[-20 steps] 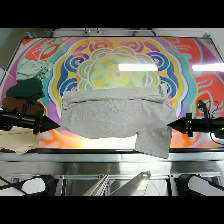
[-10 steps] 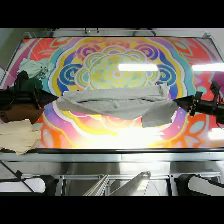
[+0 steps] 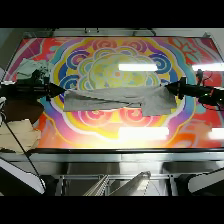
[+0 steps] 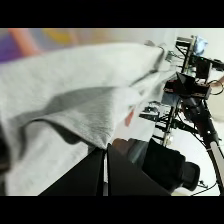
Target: Fold the shirts.
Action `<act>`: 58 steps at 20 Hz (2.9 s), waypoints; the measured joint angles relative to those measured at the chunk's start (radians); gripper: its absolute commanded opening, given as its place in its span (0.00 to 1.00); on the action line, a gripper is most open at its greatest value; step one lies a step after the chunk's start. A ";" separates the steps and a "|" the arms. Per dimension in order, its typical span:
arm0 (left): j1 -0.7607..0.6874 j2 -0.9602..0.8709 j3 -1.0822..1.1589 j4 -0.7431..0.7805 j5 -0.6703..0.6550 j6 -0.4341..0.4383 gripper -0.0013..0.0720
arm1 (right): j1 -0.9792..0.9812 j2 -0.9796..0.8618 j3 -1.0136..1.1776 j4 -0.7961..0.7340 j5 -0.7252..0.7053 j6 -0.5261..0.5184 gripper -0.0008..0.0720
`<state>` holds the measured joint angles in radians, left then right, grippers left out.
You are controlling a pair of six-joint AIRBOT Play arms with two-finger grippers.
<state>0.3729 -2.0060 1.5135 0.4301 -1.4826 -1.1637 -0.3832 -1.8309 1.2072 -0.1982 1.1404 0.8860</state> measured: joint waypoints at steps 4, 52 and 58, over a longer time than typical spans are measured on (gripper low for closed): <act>-0.010 -0.098 0.079 0.018 0.005 -0.024 0.05 | 0.011 -0.071 0.040 -0.014 -0.019 -0.008 0.04; -0.762 0.090 0.492 0.433 0.130 -0.244 0.05 | 0.109 0.304 0.258 -0.266 0.314 0.103 0.03; -0.510 0.312 0.473 0.364 0.017 -0.204 0.05 | 0.551 0.240 0.274 -0.302 0.031 0.116 0.04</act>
<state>-0.1371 -1.6939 1.9865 0.7944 -1.4658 -1.3678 0.1680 -1.5909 1.4807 -0.5003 1.1713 1.0019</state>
